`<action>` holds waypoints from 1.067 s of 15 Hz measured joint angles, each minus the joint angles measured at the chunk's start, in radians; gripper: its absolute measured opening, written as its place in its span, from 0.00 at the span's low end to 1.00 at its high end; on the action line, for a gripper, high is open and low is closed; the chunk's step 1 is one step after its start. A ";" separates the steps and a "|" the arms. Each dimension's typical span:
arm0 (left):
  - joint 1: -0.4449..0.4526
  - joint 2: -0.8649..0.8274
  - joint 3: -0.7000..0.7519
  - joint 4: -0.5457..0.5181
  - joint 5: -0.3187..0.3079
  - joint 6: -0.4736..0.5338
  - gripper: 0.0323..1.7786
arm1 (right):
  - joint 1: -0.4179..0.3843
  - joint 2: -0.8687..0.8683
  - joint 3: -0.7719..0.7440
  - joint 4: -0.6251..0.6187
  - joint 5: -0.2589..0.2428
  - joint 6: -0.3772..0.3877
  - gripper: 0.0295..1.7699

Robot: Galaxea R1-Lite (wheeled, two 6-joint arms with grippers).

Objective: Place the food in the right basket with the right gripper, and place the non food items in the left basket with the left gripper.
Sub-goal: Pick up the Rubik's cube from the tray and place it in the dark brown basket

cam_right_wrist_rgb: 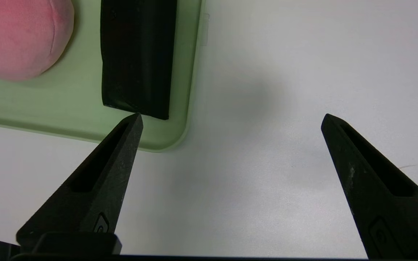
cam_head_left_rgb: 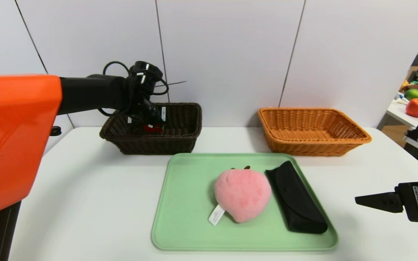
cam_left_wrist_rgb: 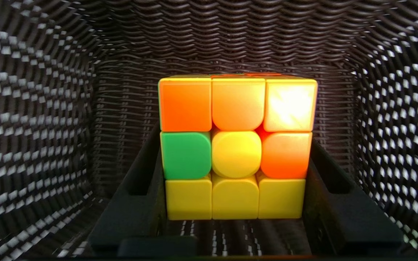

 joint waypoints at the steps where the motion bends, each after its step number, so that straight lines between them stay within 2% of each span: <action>1: 0.002 0.019 0.000 -0.016 -0.002 -0.001 0.54 | 0.000 0.000 0.001 0.001 0.000 0.000 0.96; 6: 0.011 0.067 -0.003 -0.034 -0.039 -0.001 0.54 | 0.000 0.004 0.008 -0.002 0.000 0.000 0.96; 16: 0.013 0.069 -0.006 -0.040 -0.049 -0.005 0.54 | -0.001 0.013 0.014 -0.002 0.001 0.000 0.96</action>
